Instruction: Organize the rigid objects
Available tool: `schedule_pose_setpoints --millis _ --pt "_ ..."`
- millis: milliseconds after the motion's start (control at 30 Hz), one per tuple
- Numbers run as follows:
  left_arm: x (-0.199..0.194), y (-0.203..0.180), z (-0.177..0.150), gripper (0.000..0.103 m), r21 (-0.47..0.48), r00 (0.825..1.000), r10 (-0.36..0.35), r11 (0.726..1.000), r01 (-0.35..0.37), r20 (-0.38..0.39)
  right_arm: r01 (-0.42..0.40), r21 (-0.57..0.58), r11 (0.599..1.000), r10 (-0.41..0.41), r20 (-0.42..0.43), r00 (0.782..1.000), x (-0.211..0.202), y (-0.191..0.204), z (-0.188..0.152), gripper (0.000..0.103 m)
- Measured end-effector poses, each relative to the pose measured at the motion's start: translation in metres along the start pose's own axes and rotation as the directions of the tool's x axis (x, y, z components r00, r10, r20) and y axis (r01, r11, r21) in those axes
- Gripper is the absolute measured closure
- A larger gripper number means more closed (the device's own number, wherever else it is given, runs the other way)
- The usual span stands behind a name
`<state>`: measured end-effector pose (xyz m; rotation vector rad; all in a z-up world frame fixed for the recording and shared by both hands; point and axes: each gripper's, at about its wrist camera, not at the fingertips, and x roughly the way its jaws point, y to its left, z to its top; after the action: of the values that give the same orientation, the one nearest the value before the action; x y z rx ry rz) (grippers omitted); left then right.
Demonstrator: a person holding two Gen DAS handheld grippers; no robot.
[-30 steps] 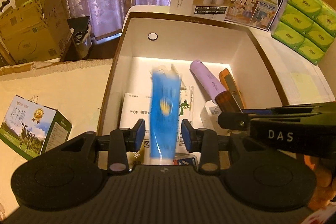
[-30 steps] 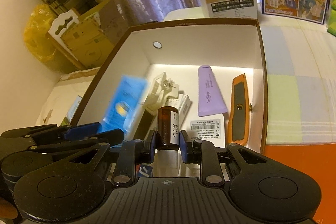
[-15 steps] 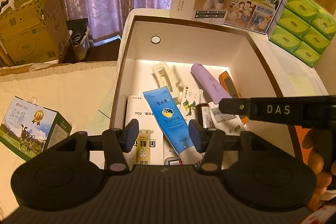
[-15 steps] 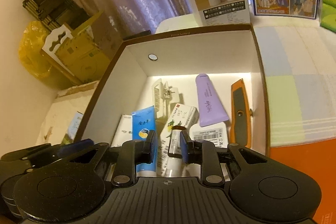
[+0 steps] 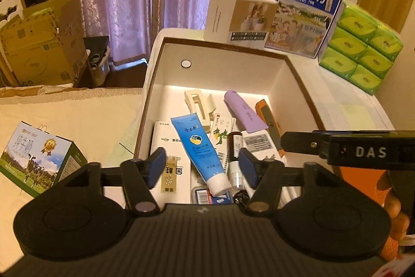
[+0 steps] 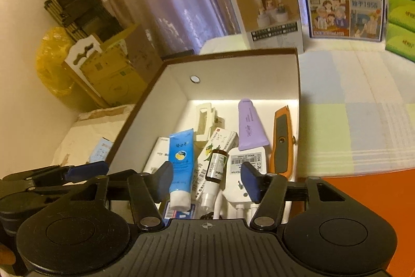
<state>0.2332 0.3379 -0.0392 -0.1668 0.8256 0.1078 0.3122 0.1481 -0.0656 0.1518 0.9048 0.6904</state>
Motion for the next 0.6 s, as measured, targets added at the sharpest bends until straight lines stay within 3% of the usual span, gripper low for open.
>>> schedule_pose_setpoints --millis 300,600 --pt "-0.047 -0.036 -0.022 0.027 -0.006 0.997 0.006 1.0 -0.005 0.077 -0.02 -0.04 0.999 0.022 0.048 0.999 -0.059 -0.013 -0.023 0.034" --pt "-0.087 -0.101 -0.057 0.026 0.037 0.995 -0.007 0.999 0.003 0.104 0.009 -0.056 0.998 -0.006 0.052 0.999 -0.123 -0.05 -0.059 0.029"
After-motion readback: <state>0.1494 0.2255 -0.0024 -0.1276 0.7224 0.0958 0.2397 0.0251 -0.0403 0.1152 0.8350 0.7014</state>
